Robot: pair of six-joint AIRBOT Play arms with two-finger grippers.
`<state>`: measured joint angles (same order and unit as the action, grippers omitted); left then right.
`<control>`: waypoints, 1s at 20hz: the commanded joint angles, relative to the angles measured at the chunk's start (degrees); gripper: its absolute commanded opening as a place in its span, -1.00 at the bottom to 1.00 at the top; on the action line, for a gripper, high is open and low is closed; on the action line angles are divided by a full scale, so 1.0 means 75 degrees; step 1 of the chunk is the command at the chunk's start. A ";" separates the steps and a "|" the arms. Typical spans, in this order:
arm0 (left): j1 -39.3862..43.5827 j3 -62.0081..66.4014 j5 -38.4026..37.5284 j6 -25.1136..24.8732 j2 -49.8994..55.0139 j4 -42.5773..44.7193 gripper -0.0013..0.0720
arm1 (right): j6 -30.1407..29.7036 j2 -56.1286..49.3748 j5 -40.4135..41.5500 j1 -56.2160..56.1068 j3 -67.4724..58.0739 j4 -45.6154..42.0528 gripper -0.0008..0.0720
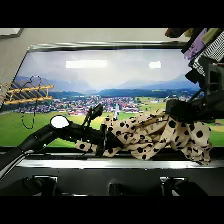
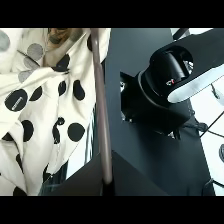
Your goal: Fold the clothes and pants, and hang the long-sleeved shirts on hangers.
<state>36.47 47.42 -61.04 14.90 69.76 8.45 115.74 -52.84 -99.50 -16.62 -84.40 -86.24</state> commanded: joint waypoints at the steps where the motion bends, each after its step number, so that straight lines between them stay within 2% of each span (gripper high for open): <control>1: 0.0006 0.0006 0.0137 -0.0017 0.0026 -0.0017 -0.92 | -0.0029 0.0128 -0.0460 0.0000 -0.0006 0.0408 -0.91; 12: 0.0006 0.0006 0.0152 0.0012 0.0085 -0.0187 -0.93 | -0.0029 0.0300 -0.0577 0.0000 -0.0006 -0.0256 -0.91; 17: 0.0006 0.0006 0.0178 0.0015 0.0082 -0.0187 -0.93 | 0.0268 0.0300 -0.0452 0.0000 -0.0006 -0.1457 -0.91; 20: 0.0006 0.0006 0.0376 0.0012 0.0085 -0.0189 -0.93 | 0.0291 0.0297 -0.0067 0.0000 -0.0006 -0.1603 -0.91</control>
<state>36.53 47.46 -59.29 15.07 70.35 6.92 117.12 -50.63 -102.45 -16.64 -84.42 -95.07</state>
